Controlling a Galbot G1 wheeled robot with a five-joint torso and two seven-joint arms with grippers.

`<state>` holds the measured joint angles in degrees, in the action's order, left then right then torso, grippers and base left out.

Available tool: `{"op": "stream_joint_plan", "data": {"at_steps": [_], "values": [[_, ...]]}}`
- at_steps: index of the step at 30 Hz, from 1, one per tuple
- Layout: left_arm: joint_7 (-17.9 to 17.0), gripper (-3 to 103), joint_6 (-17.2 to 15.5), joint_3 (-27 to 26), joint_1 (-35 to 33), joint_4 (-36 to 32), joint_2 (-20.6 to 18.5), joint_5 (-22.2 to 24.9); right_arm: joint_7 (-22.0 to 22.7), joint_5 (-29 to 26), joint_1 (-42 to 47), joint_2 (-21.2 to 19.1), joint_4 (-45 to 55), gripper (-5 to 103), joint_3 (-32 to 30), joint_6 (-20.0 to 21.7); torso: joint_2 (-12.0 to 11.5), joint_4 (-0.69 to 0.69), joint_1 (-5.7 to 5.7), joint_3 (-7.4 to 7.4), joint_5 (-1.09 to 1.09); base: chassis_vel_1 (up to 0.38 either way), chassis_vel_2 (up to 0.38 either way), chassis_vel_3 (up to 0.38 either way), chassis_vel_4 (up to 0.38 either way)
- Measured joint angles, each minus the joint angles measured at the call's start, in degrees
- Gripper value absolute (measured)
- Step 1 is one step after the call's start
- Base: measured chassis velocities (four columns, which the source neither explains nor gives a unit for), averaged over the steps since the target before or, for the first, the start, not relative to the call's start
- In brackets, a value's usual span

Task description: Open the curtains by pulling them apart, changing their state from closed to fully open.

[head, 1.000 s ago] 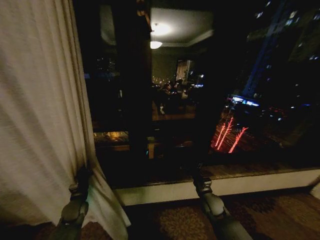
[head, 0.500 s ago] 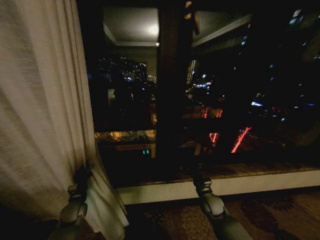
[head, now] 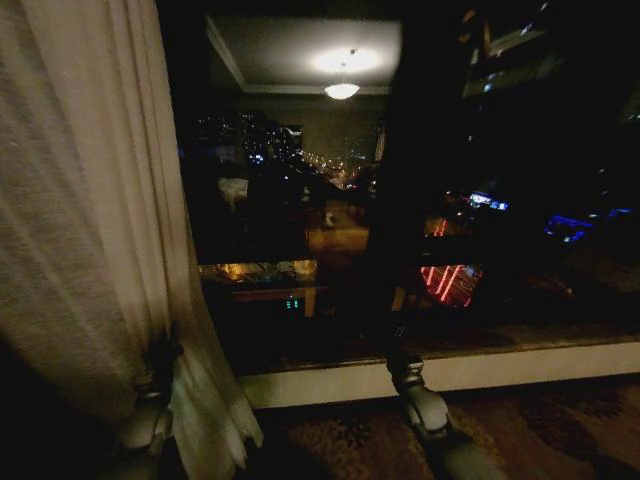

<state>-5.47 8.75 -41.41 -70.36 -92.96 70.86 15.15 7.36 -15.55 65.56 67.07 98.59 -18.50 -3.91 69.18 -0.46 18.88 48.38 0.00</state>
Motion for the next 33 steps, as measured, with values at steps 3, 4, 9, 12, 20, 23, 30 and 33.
{"op": "stream_joint_plan", "data": {"at_steps": [3,4,9,12,20,23,30,33], "values": [[0.00,0,0.06,-0.16,-0.21,-0.16,0.09,0.00,0.00,0.00,0.00,0.00,0.00,100,0.00,0.00,0.00,0.00,0.00,0.00,0.00,0.392,0.337,-0.395,-0.318],[0.00,0,0.09,-0.21,-0.28,-0.19,0.16,0.00,0.00,0.00,0.00,0.00,0.00,100,0.00,0.00,0.00,0.00,0.00,0.00,0.02,0.365,0.339,-0.331,-0.341],[-0.01,0,0.33,-0.37,-0.52,-0.32,0.47,-0.07,0.00,0.00,0.00,0.01,0.00,100,0.01,0.00,0.00,0.02,0.00,-0.01,-0.02,0.248,0.228,-0.236,-0.232],[-0.04,0,0.40,-0.41,-0.77,-0.36,0.70,-0.18,-0.01,0.00,0.00,0.02,0.00,100,0.01,0.00,0.00,0.02,0.00,0.00,-0.02,0.124,0.096,-0.075,-0.100],[-0.02,0,0.37,-0.17,-0.87,-0.36,1.22,-0.91,0.01,0.00,0.00,-0.02,0.00,100,-0.02,0.00,0.00,-0.02,0.00,0.00,0.01,-0.021,-0.027,0.020,0.002],[-0.01,0,0.39,-0.08,-0.79,-0.36,1.28,-1.02,0.01,0.00,0.00,-0.02,0.00,100,-0.02,0.00,0.00,-0.01,0.00,0.00,0.01,-0.014,-0.019,0.007,0.012],[-0.07,0,0.91,0.87,-1.13,-1.25,1.86,-1.95,0.00,0.00,0.00,0.00,0.00,100,0.00,0.00,0.00,0.01,0.01,0.00,-0.02,0.000,0.000,0.000,0.000],[-0.17,0,0.65,1.64,-1.09,-2.35,2.40,-1.32,0.00,0.00,0.00,0.00,0.00,100,0.00,0.00,-0.01,0.00,0.01,0.00,-0.01,0.000,0.000,0.000,0.000]]}}
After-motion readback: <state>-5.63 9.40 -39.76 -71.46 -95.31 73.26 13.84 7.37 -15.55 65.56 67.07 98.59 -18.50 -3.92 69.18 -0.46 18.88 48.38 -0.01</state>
